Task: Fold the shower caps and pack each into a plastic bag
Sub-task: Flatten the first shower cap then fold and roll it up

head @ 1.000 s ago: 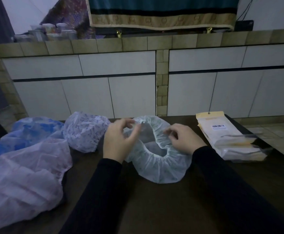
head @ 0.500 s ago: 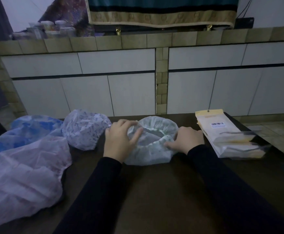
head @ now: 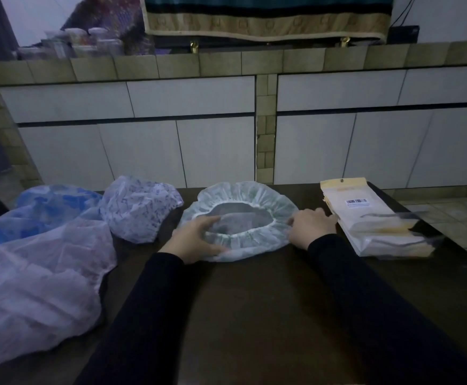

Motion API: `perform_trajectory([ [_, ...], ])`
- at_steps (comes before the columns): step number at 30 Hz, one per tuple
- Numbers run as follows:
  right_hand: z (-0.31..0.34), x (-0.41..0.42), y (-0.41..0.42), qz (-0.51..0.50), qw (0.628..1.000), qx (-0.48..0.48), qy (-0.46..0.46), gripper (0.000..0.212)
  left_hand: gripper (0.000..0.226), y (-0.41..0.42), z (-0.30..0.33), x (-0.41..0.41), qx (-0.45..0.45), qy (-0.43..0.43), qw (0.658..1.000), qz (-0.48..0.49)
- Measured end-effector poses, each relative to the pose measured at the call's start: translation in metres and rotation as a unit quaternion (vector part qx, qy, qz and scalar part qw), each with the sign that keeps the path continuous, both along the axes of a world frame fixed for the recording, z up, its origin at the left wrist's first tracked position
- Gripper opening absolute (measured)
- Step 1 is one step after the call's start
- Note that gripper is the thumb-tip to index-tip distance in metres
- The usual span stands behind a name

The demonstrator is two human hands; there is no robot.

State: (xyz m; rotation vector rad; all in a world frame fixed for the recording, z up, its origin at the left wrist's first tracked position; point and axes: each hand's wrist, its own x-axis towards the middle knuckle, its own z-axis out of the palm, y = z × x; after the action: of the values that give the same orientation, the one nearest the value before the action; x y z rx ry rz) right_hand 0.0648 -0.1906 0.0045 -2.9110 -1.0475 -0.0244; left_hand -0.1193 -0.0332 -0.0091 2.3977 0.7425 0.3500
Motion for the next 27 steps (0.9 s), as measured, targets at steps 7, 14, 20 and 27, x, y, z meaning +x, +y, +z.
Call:
perform_trajectory([
  [7,0.007,-0.012,0.002,0.146,0.970,0.173,-0.093,0.023,0.077,-0.010,0.000,0.006,0.157,-0.070,0.980,0.104],
  [14,-0.008,-0.006,0.008,0.091,0.995,-0.009,0.038,0.050,0.118,-0.022,0.000,0.006,0.060,0.188,0.979,0.045],
  [20,0.005,-0.014,0.003,0.078,0.996,-0.042,-0.016,0.040,0.101,-0.010,0.001,-0.004,0.009,0.125,0.992,-0.008],
  [27,0.010,-0.026,0.018,0.120,0.959,0.234,-0.103,0.034,0.066,-0.007,0.011,0.008,0.256,-0.126,0.947,0.148],
])
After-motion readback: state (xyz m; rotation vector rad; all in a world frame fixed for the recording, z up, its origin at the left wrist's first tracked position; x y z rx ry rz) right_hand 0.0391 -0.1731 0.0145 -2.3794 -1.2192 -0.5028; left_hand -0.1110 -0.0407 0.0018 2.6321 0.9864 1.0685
